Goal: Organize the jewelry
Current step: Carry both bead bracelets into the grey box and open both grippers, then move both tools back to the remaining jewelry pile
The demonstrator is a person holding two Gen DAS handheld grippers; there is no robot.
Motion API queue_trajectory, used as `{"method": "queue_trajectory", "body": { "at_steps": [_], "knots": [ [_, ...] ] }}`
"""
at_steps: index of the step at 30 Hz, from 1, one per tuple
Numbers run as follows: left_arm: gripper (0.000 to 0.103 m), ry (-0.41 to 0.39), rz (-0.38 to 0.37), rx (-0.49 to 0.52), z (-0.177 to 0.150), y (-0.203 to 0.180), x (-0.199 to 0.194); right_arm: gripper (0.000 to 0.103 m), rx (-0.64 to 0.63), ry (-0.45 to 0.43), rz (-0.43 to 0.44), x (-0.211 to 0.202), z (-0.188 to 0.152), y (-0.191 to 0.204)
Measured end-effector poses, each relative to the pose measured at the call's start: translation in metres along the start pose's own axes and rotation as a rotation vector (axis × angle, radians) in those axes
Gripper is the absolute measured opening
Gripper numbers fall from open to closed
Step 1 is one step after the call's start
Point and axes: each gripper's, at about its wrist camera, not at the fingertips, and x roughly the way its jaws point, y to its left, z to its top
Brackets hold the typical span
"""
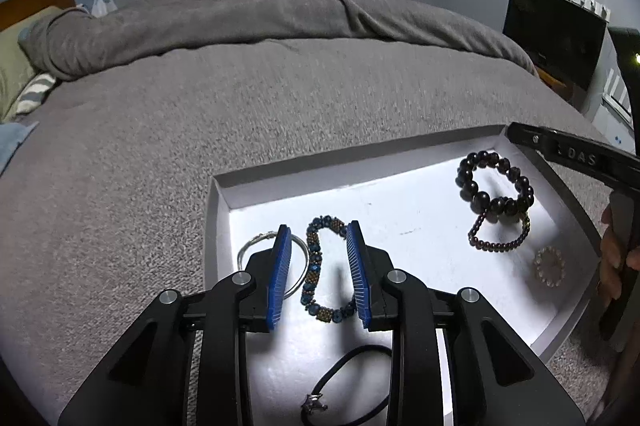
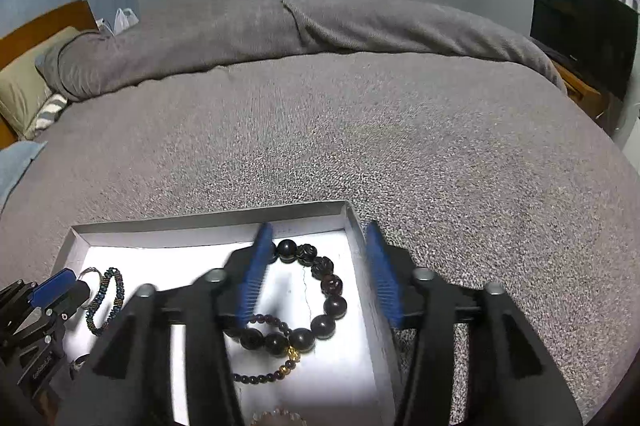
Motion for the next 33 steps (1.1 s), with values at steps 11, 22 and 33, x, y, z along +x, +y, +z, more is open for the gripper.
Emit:
{"method": "queue_trajectory", "body": {
  "at_steps": [11, 22, 33],
  "knots": [
    [0.078, -0.138, 0.078, -0.055, 0.006, 0.004, -0.031, 0.082, 0.078, -0.057, 0.107, -0.043, -0.004, -0.014],
    [0.095, -0.173, 0.170, -0.112, -0.005, 0.003, -0.071, 0.097, 0.053, -0.200, 0.089, -0.129, -0.049, -0.012],
    [0.096, -0.127, 0.200, -0.120, -0.060, 0.013, -0.103, 0.097, 0.065, -0.196, 0.127, -0.157, -0.113, -0.021]
  ]
}}
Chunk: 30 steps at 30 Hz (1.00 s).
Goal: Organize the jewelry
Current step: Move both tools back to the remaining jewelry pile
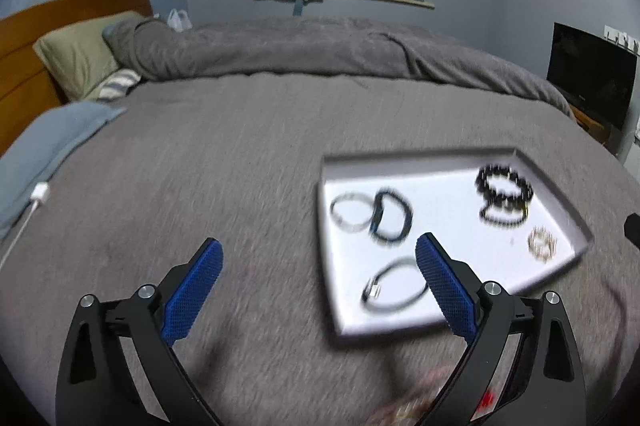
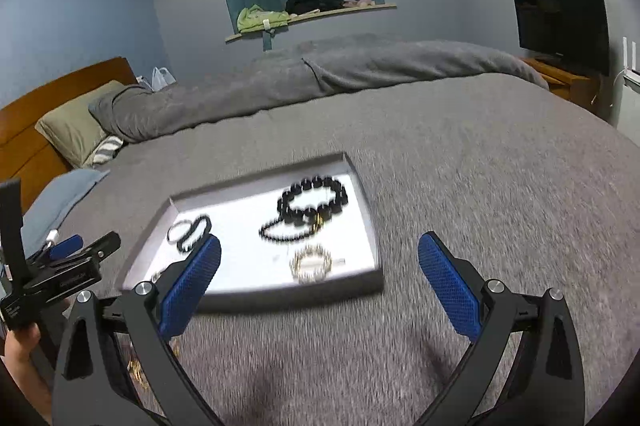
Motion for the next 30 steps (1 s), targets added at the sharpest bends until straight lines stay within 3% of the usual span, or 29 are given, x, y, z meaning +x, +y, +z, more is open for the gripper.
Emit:
{"method": "queue_trajectory", "body": {
  "at_steps": [5, 15, 23, 27, 30],
  "knots": [
    [0.096, 0.022, -0.047, -0.038, -0.027, 0.019, -0.022, 0.098, -0.019, 0.008, 0.018, -0.013, -0.021, 0.006],
    [0.096, 0.079, -0.158, 0.042, -0.082, 0.007, -0.054, 0.098, -0.048, 0.029, 0.055, -0.027, -0.047, 0.025],
    [0.096, 0.111, -0.217, 0.113, -0.099, -0.004, -0.049, 0.098, -0.150, 0.036, 0.048, -0.018, -0.061, 0.048],
    [0.091, 0.112, -0.236, 0.133, -0.101, -0.005, -0.047, 0.098, -0.169, 0.034, 0.033, -0.015, -0.064, 0.049],
    [0.073, 0.128, -0.255, 0.162, -0.103, -0.009, -0.044, 0.098, -0.164, 0.037, 0.032, -0.015, -0.063, 0.046]
  ]
}}
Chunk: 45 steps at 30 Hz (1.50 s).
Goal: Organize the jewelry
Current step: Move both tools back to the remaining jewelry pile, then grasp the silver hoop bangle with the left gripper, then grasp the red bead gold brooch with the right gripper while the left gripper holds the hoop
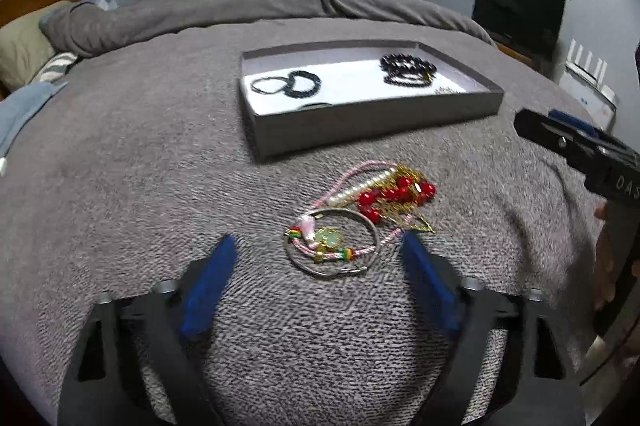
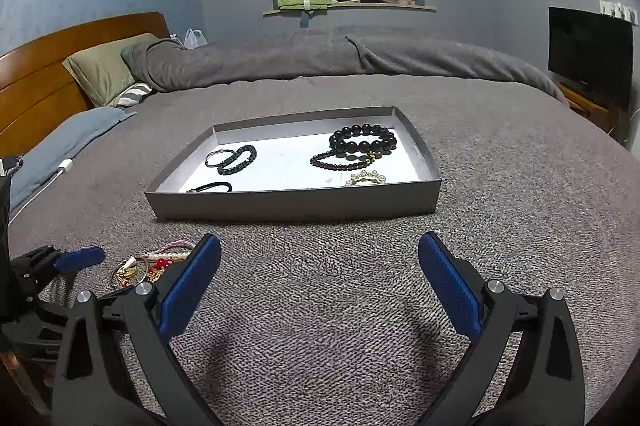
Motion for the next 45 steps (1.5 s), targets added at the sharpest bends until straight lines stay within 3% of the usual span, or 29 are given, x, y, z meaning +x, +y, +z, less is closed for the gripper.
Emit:
{"method": "queue_trajectory", "body": {
  "at_steps": [11, 24, 26, 31, 39, 42, 45],
  "knots": [
    [0.052, 0.013, -0.059, -0.002, 0.003, 0.000, 0.007, 0.097, -0.036, 0.008, 0.031, -0.001, -0.002, 0.009],
    [0.052, -0.055, -0.041, -0.008, 0.008, 0.002, -0.017, 0.096, -0.091, 0.046, 0.100, 0.007, -0.006, 0.028],
    [0.052, -0.077, -0.010, -0.015, 0.010, 0.007, -0.022, 0.090, -0.106, 0.062, 0.127, 0.011, -0.007, 0.038],
    [0.052, -0.065, 0.038, -0.042, 0.011, 0.022, -0.021, 0.062, -0.200, 0.104, 0.153, 0.023, -0.013, 0.068],
    [0.052, -0.064, 0.040, -0.065, 0.009, 0.038, -0.025, 0.027, -0.251, 0.154, 0.187, 0.036, -0.016, 0.095],
    [0.052, -0.060, 0.038, -0.070, 0.007, 0.042, -0.026, 0.021, -0.288, 0.182, 0.169, 0.041, -0.020, 0.104],
    [0.052, -0.059, 0.035, -0.073, 0.006, 0.044, -0.027, 0.007, -0.288, 0.209, 0.175, 0.046, -0.021, 0.103]
  ]
}}
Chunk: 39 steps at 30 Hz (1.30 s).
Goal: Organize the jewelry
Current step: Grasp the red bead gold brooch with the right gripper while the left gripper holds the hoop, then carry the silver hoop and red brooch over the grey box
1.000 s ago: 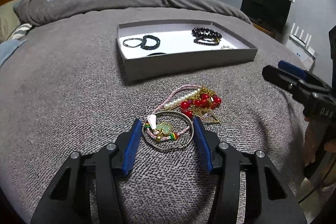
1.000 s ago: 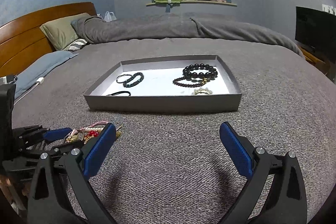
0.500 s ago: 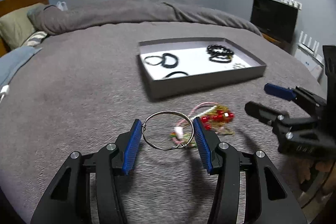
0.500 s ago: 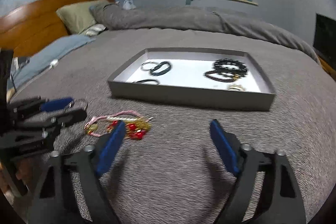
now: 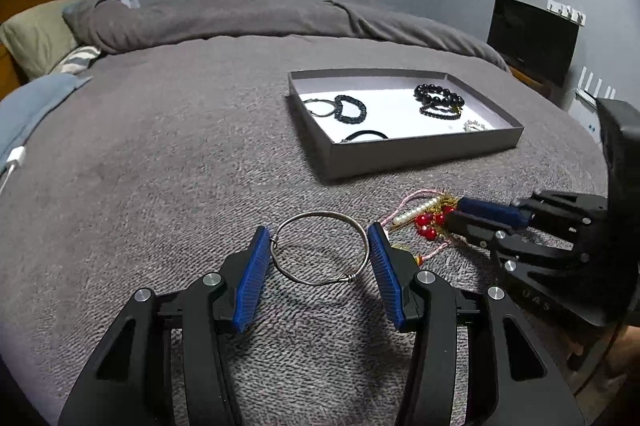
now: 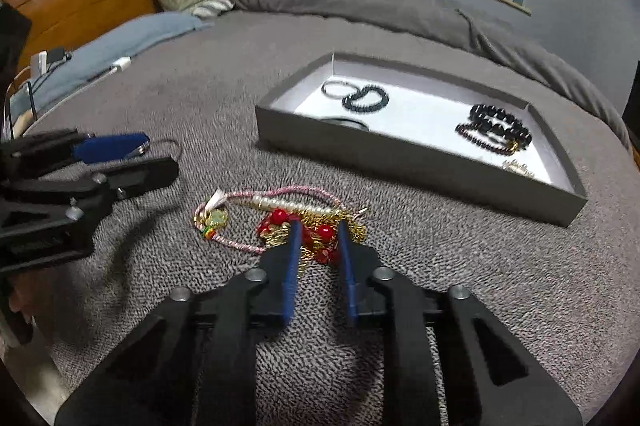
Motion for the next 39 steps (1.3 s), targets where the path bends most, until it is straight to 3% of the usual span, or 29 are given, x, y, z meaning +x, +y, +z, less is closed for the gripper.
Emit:
{"method": "queue_trajectory", "body": {
  "at_steps": [3, 10, 14, 16, 21, 26, 27, 29, 39],
  "knots": [
    [0.052, -0.002, -0.002, -0.001, 0.000, 0.000, -0.001, 0.000, 0.025, -0.020, 0.017, -0.005, 0.001, -0.005],
    [0.052, -0.002, -0.001, 0.008, 0.000, -0.004, -0.001, 0.000, 0.065, -0.115, 0.065, -0.030, 0.006, -0.016],
    [0.052, 0.000, 0.001, 0.006, 0.000, -0.003, -0.001, 0.000, 0.048, -0.054, 0.128, -0.023, 0.005, -0.015],
    [0.052, 0.005, -0.002, 0.009, 0.000, -0.004, 0.000, 0.007, 0.030, -0.019, 0.135, -0.017, 0.004, -0.010],
    [0.052, 0.006, -0.005, 0.015, 0.000, -0.005, 0.001, 0.023, -0.012, -0.029, 0.140, -0.017, 0.003, 0.004],
    [0.052, 0.008, -0.005, 0.016, 0.000, -0.005, 0.002, 0.023, -0.013, 0.022, 0.096, -0.004, 0.001, 0.006],
    [0.052, 0.008, -0.005, 0.016, 0.000, -0.005, 0.002, 0.022, -0.005, 0.029, 0.092, -0.003, 0.001, 0.005],
    [0.052, 0.007, -0.006, 0.016, 0.000, -0.005, 0.002, 0.005, 0.008, 0.019, 0.098, -0.005, 0.002, 0.002],
    [0.052, -0.021, -0.014, 0.011, 0.003, -0.006, -0.005, 0.000, 0.127, -0.116, 0.155, -0.045, 0.011, -0.027]
  ]
}}
